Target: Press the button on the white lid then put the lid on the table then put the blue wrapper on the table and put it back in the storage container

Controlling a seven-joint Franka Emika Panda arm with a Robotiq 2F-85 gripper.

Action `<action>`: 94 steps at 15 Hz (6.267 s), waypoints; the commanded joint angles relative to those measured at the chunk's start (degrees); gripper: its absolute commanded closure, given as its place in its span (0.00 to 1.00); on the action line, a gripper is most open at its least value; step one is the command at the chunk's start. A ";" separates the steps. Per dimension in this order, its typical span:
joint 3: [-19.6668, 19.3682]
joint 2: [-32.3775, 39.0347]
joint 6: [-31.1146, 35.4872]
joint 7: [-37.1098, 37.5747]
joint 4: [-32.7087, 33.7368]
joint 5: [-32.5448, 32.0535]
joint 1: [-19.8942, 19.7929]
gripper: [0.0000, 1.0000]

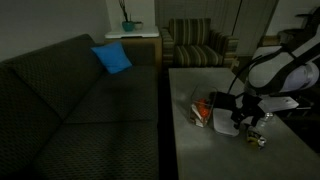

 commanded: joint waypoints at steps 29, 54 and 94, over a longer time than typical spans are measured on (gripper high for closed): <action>-4.06 1.31 -3.63 4.72 1.72 2.38 2.18 1.00; -21.67 -9.52 20.76 22.12 -2.55 -2.82 14.61 1.00; 26.65 1.40 37.30 -4.53 -3.61 -17.32 -11.09 1.00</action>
